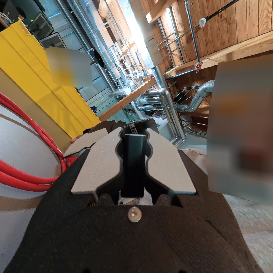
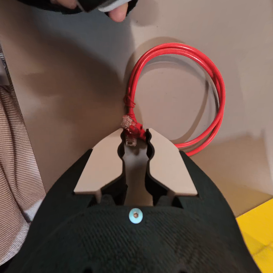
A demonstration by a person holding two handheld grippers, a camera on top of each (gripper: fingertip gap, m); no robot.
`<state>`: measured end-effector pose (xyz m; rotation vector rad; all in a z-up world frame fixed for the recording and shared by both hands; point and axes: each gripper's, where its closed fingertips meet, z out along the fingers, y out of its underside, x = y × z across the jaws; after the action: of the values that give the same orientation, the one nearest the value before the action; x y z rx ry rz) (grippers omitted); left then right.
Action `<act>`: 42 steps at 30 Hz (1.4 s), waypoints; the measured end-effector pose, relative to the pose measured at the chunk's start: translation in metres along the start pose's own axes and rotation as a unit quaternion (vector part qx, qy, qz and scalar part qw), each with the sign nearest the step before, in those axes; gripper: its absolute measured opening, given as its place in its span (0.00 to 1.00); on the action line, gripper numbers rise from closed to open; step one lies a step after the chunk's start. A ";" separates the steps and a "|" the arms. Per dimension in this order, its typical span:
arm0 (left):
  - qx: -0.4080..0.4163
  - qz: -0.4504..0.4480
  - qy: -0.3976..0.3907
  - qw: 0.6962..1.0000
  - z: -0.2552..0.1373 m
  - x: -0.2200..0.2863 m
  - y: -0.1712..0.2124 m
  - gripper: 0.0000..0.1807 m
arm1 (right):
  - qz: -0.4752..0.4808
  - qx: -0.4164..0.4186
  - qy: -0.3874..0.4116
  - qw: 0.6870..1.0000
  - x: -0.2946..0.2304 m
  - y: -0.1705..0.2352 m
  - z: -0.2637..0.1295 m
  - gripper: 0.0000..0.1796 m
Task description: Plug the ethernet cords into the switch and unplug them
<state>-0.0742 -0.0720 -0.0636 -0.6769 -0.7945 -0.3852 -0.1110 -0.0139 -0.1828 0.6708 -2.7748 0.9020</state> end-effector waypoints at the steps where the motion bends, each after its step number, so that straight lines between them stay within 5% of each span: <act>1: 0.001 0.000 0.001 1.000 0.000 0.000 0.000 0.14 | 0.000 0.000 0.005 1.000 0.001 -0.001 0.000 0.14; 13: 0.023 0.015 -0.006 1.000 -0.005 0.000 -0.007 0.13 | 0.153 0.174 0.121 0.965 0.062 -0.036 -0.050 0.12; 21: 0.026 0.011 -0.007 1.000 -0.005 -0.001 -0.008 0.13 | 0.223 0.354 0.237 0.877 0.108 -0.046 -0.192 0.12; 27: 0.032 0.005 -0.006 0.999 -0.006 -0.002 -0.010 0.13 | 0.210 0.308 0.431 0.821 0.105 0.023 -0.278 0.11; 31: 0.037 0.004 -0.009 0.999 -0.007 -0.003 -0.011 0.13 | 0.172 0.179 0.510 0.823 0.095 0.077 -0.269 0.11; 37: 0.029 0.016 -0.023 0.999 -0.005 -0.006 -0.009 0.13 | 0.218 -0.068 0.390 0.892 0.091 0.158 -0.157 0.13; 42: 0.023 0.016 -0.021 0.999 -0.004 -0.005 -0.007 0.13 | 0.248 0.001 0.376 0.893 0.094 0.140 -0.161 0.20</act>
<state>-0.0795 -0.0796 -0.0664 -0.6554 -0.8296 -0.3244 -0.2578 0.1467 -0.1006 -0.3715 -2.2205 0.9678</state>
